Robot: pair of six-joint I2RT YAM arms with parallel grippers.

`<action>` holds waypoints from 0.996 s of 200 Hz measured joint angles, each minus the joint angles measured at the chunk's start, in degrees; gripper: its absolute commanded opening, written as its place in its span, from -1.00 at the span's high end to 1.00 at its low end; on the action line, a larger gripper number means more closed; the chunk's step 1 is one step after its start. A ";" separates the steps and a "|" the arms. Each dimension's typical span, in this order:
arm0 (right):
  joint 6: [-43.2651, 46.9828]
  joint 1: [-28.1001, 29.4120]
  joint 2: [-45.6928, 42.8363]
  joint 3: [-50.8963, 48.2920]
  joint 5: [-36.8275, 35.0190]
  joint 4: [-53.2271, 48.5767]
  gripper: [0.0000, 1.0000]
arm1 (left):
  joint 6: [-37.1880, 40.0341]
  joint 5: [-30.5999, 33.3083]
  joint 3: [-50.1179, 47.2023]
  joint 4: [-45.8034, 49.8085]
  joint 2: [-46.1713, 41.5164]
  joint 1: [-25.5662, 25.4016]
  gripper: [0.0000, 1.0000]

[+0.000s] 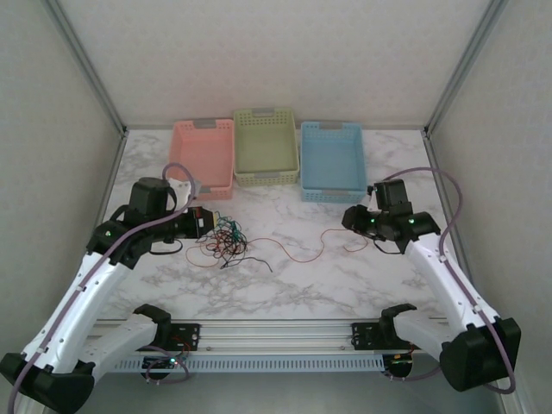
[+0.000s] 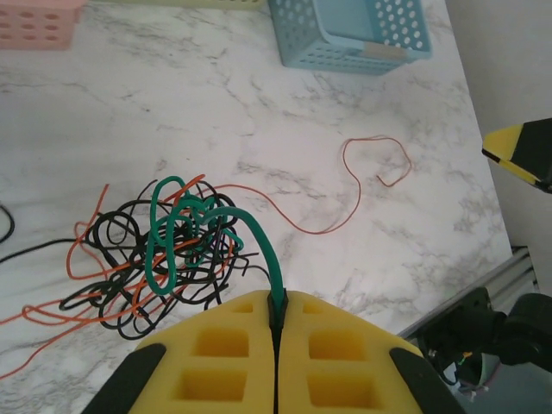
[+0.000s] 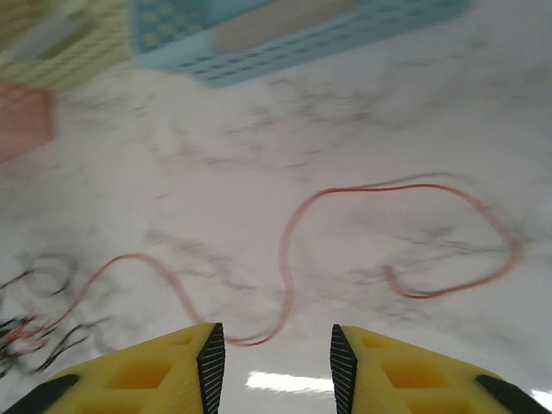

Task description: Untangle the cables

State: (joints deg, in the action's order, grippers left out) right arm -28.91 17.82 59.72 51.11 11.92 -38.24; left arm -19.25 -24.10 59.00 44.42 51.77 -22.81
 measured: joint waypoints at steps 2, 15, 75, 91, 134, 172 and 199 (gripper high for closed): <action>0.07 0.55 -0.09 0.00 0.68 0.55 0.23 | 0.04 -0.04 0.00 0.00 0.00 0.00 1.00; 0.42 3.19 -0.17 0.00 3.69 3.63 0.24 | 0.44 -0.07 0.00 0.02 0.00 0.00 1.00; 2.51 14.67 16.13 7.93 7.76 7.54 0.33 | 1.44 7.96 0.07 3.13 0.94 -0.04 1.00; 0.98 17.11 23.47 11.61 9.33 8.37 0.36 | 1.20 10.01 -0.13 3.39 1.51 -0.02 1.00; -2.80 24.81 34.58 15.23 10.47 11.50 0.36 | 0.04 15.74 -1.07 3.93 1.49 -0.04 1.00; -3.21 29.00 43.10 20.15 11.28 13.42 0.34 | -0.70 24.76 -1.07 6.95 1.51 0.15 1.00; -0.61 32.59 46.75 22.43 12.35 16.76 0.34 | -1.42 27.98 -1.18 7.37 2.36 0.44 1.00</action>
State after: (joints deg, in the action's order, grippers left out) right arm -29.52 50.41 106.48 73.54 24.27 -21.47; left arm -20.67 3.88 57.82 51.79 54.13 -22.37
